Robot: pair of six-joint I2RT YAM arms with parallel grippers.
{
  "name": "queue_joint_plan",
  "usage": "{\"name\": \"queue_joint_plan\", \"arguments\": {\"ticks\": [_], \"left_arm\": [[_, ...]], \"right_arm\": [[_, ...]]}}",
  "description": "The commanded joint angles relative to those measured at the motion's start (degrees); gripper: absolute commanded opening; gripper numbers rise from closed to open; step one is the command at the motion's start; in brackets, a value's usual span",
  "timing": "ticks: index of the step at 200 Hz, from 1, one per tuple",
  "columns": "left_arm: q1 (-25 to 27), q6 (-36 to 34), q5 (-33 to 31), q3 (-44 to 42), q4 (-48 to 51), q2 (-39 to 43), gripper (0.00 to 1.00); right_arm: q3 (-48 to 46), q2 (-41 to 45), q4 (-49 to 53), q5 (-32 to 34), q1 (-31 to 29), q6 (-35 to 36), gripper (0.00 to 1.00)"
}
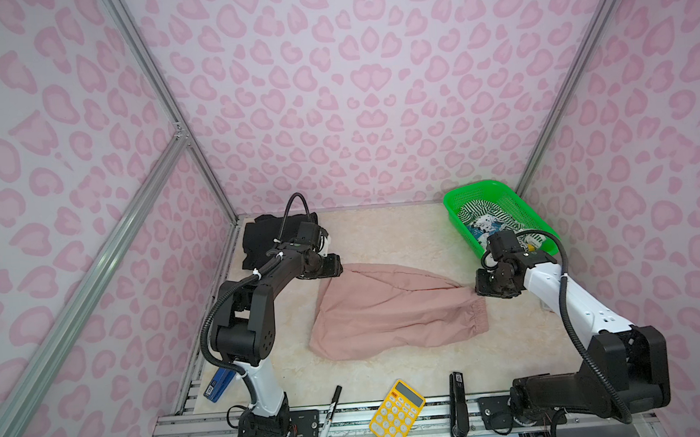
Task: Fold and stack the mixed laundry pile
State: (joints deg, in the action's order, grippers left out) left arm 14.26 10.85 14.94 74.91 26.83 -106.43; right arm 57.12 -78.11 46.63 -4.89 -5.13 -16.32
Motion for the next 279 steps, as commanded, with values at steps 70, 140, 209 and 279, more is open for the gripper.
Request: {"name": "queue_joint_plan", "arguments": {"ticks": [70,140,209,279], "left_arm": [[-1.07,1.08,15.20,0.81,-7.58,-5.50,0.26],[-3.07,4.15,14.38,-0.22,-9.80,-3.05,0.03],[-3.66,4.97,13.26,-0.56,-9.60,2.76,0.03],[-4.09,7.39,7.83,-3.74,-12.19,4.64,0.03]], "right_arm": [[-4.05,-3.07,-11.32,-10.07,4.30,-0.43,0.46],[-4.21,-4.60,-13.45,-8.75,5.65,-0.39,0.55],[-4.30,-8.45,-18.69,-13.07,6.31,-1.30,0.48],[-1.81,-11.96,-18.89,-16.12,6.09,-0.30,0.19]]}}
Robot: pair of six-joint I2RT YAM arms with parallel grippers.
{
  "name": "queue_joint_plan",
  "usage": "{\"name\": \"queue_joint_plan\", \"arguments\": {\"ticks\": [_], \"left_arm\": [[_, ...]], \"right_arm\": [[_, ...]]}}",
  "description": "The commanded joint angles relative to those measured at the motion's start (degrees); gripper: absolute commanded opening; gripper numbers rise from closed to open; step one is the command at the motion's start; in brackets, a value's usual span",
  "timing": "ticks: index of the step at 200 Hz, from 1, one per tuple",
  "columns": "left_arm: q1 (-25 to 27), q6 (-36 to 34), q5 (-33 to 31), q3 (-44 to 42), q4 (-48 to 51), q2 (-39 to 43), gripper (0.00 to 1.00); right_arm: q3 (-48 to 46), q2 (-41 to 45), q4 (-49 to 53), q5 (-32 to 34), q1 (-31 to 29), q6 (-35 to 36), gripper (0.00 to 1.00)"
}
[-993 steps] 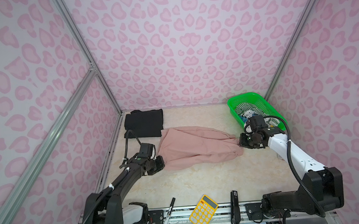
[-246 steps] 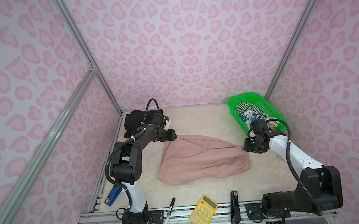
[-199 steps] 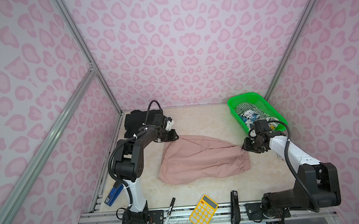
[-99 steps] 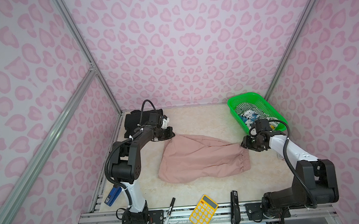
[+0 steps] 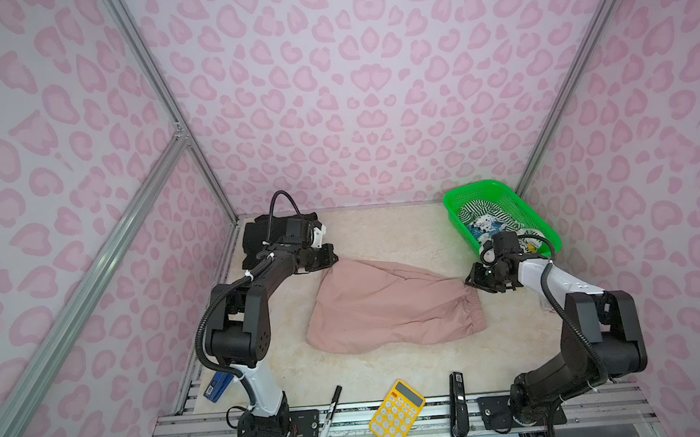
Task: Fold and stack the mixed laundry pile
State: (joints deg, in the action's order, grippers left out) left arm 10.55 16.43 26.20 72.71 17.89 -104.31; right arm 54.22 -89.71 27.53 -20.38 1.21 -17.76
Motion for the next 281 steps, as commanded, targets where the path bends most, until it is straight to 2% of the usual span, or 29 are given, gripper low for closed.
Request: {"name": "queue_joint_plan", "arguments": {"ticks": [1,29,62,84,116,166,196,207,216,226,254,281], "left_arm": [[-0.41,1.83,-3.48,-1.61,-3.32,2.66,0.03],[-0.54,3.09,-6.15,-2.66,-4.80,6.65,0.03],[-0.88,3.00,-8.25,-1.57,-4.58,10.38,0.03],[-1.40,3.00,-10.93,-0.46,-4.49,9.43,0.03],[-2.45,3.98,-12.59,1.13,-4.62,2.58,0.03],[-2.98,8.62,-20.68,-1.02,-12.35,-3.80,0.03],[-3.03,8.81,-20.73,6.41,-7.99,-8.83,0.21],[-3.04,9.32,-21.85,7.84,-6.92,-9.70,0.31],[-3.06,9.58,-22.37,8.22,-6.62,-9.84,0.45],[-3.03,9.75,-23.15,8.20,-6.43,-9.48,0.54],[-3.53,10.58,-25.75,6.95,-5.49,-7.55,0.60],[-4.65,11.35,-25.55,5.73,-4.08,-5.08,0.63]], "right_arm": [[1.17,-0.32,0.32,-0.53,-0.29,1.19,0.18],[4.31,1.63,4.83,3.46,-1.32,2.67,0.00],[8.49,3.64,7.90,3.88,-2.41,3.79,0.00],[11.53,2.07,7.58,3.21,-3.31,3.25,0.00],[16.05,-5.90,3.55,3.04,-4.67,1.17,0.00],[24.95,-20.07,-1.80,6.64,-7.19,-2.04,0.00],[33.39,-27.80,1.92,9.43,-7.36,-3.42,0.12],[36.57,-30.61,4.78,10.85,-7.38,-3.10,0.20],[38.34,-31.93,6.61,11.51,-7.45,-2.17,0.29],[38.91,-31.72,7.22,12.50,-7.84,-0.32,0.37],[35.05,-24.05,4.87,17.04,-9.38,5.30,0.62],[33.07,-16.88,6.13,16.23,-9.39,7.91,0.64]]}}
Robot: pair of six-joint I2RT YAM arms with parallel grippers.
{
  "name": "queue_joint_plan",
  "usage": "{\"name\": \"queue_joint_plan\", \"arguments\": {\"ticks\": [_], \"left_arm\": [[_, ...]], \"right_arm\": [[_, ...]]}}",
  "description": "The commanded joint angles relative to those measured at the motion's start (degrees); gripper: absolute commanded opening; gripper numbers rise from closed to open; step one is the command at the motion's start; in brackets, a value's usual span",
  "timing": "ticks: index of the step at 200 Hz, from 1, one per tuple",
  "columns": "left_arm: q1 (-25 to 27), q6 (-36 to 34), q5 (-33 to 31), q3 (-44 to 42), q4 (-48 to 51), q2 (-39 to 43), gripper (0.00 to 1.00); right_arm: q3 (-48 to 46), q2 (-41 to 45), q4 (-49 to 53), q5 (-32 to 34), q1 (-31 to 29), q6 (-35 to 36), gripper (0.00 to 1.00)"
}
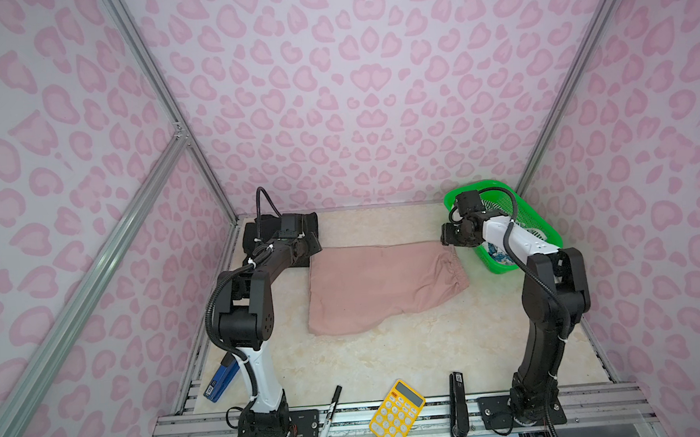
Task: Fold and stack the mixed laundry pile
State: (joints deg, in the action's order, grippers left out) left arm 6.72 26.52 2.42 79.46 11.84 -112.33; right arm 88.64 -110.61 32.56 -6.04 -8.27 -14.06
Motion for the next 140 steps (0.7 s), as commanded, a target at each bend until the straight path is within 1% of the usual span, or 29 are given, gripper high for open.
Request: {"name": "queue_joint_plan", "arguments": {"ticks": [1,17,24,36,45,64,83,92,99,122,131,140], "left_arm": [[-0.87,1.25,-1.83,-1.09,1.97,3.10,0.63],[-1.09,0.99,-3.24,-2.03,2.06,5.57,0.67],[-1.24,0.75,-4.10,-3.93,2.21,6.57,0.68],[-1.64,0.55,-4.55,-3.92,3.49,7.78,0.70],[-2.00,0.39,-4.27,-3.79,4.60,8.53,0.70],[-2.13,-0.32,-2.48,-5.03,4.99,11.03,0.70],[-2.07,-0.95,2.49,-7.13,5.59,13.54,0.70],[-2.08,-0.69,4.45,-8.93,5.74,14.79,0.70],[-2.07,-0.45,5.91,-10.36,5.75,15.84,0.70],[-2.07,0.45,8.87,-16.50,5.58,18.58,0.71],[-2.00,0.63,9.75,-18.82,5.62,19.41,0.72],[-2.01,0.71,10.42,-21.25,5.34,20.08,0.72]], "right_arm": [[-1.45,4.18,1.19,1.81,0.10,4.31,0.64],[-2.77,7.20,2.81,0.64,-0.37,5.60,0.64],[-3.03,8.17,3.31,0.53,-0.73,6.02,0.63],[-5.78,9.20,3.74,-0.28,-1.52,6.75,0.59],[-6.65,9.12,3.55,-1.21,-1.98,6.90,0.54],[-6.94,6.33,2.66,-3.58,-2.60,6.19,0.44],[-5.63,0.94,0.92,-4.97,-2.71,3.97,0.39],[-4.04,-2.33,1.57,-4.48,-2.71,2.53,0.39],[-0.76,-5.20,2.78,-3.86,-2.71,1.53,0.39],[6.58,-13.71,8.84,-1.05,-2.75,-0.79,0.46],[7.91,-15.20,10.41,-0.25,-2.92,-1.05,0.49],[7.66,-14.85,10.54,0.98,-3.36,-0.80,0.52]]}}
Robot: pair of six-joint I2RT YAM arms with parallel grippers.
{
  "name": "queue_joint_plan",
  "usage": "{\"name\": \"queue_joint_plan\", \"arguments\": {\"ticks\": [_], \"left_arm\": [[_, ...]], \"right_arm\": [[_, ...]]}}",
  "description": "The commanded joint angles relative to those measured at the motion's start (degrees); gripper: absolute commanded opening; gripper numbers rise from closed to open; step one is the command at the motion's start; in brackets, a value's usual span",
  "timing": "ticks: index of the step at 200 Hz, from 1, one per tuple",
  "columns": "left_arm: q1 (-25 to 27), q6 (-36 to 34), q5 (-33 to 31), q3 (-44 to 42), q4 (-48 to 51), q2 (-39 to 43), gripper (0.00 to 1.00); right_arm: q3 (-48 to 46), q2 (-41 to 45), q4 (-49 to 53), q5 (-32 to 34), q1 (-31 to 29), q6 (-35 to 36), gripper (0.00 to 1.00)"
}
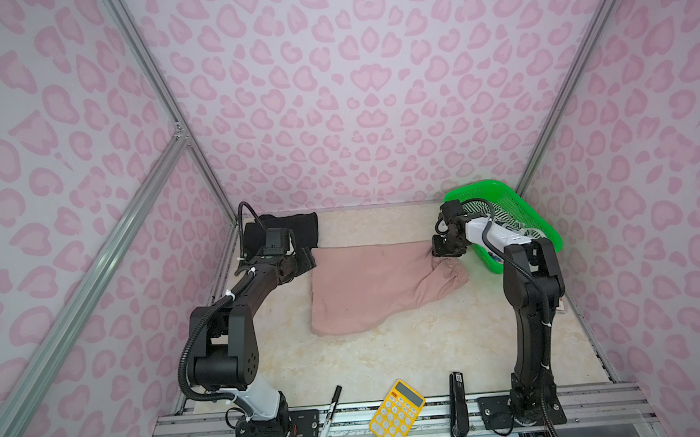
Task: Fold and stack the mixed laundry pile
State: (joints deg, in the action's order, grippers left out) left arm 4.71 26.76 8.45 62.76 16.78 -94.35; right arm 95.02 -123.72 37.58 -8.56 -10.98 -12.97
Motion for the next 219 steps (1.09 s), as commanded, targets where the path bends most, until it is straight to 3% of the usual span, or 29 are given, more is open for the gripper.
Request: {"name": "queue_joint_plan", "arguments": {"ticks": [1,46,77,114,160,219], "left_arm": [[-0.03,0.48,4.43,-4.83,0.34,2.12,0.72],[2.80,-0.84,5.50,-10.07,-0.35,5.56,0.72],[6.34,-1.10,-0.75,-7.67,4.23,5.43,0.72],[12.82,-2.18,-2.29,-6.06,2.66,6.08,0.68],[21.96,-2.07,-2.29,1.35,-2.03,-2.47,0.63],[22.75,1.48,-3.28,6.22,-3.36,-14.36,0.56]], "right_arm": [[1.11,-1.68,5.50,3.61,-0.68,-1.80,0.52],[-7.33,11.62,2.68,5.74,-2.46,2.69,0.68],[-13.75,21.50,5.02,6.02,-1.81,3.13,0.80],[-25.12,27.82,4.02,1.92,0.53,1.70,0.83],[-35.93,31.81,-4.74,-4.67,3.71,-0.94,0.84],[-37.52,23.92,-14.07,-12.53,7.78,-2.72,0.84]]}}
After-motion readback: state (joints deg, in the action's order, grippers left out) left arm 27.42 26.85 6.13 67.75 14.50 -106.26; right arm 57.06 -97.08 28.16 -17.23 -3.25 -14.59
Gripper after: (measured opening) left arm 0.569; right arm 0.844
